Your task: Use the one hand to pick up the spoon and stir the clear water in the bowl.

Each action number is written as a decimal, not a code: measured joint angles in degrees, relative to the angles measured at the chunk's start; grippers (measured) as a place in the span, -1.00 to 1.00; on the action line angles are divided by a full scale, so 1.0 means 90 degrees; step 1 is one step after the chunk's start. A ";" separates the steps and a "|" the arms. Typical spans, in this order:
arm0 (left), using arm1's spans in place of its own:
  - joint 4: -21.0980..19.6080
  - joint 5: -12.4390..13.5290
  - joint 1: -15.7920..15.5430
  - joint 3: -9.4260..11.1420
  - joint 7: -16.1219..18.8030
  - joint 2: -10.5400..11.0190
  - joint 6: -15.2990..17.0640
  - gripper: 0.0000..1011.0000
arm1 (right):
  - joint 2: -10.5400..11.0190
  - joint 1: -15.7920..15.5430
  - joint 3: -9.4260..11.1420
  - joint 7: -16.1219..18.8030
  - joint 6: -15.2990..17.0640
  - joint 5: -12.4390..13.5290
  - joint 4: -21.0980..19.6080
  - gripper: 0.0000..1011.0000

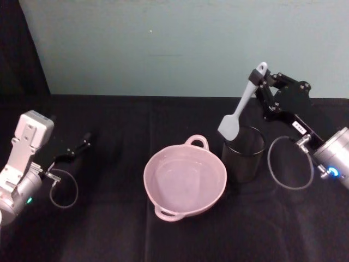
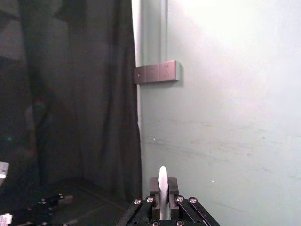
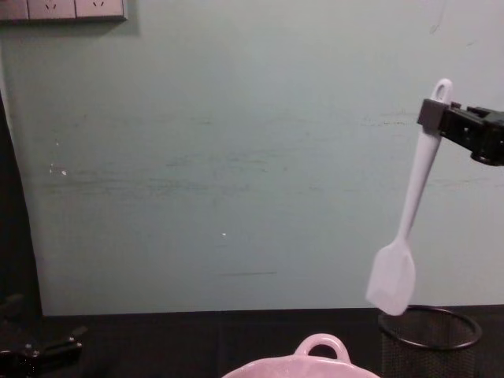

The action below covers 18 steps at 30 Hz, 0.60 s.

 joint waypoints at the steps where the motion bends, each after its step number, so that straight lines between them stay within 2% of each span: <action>1: 0.0000 0.0000 0.0000 0.0000 0.0000 0.0000 0.0000 0.99 | 0.0010 0.0016 0.0014 -0.0001 0.0016 -0.0003 0.0021 -0.78; 4: 0.0000 0.0000 0.0000 0.0000 0.0000 0.0000 0.0000 0.99 | 0.0048 0.0089 0.0049 0.0004 0.0093 -0.0002 0.0092 -0.78; 10: 0.0000 0.0000 0.0000 0.0000 0.0000 0.0000 0.0000 0.99 | 0.0257 0.0449 0.0097 0.0109 0.0628 0.0155 0.0278 -0.78; 13: 0.0000 0.0000 0.0000 0.0000 0.0000 0.0000 0.0000 0.99 | 0.0479 0.0812 0.0001 0.0260 0.1173 0.0296 0.0435 -0.78; 18: 0.0000 0.0000 0.0000 0.0000 0.0000 0.0000 0.0000 0.99 | 0.0673 0.1175 -0.0216 0.0386 0.1586 0.0320 0.0634 -0.78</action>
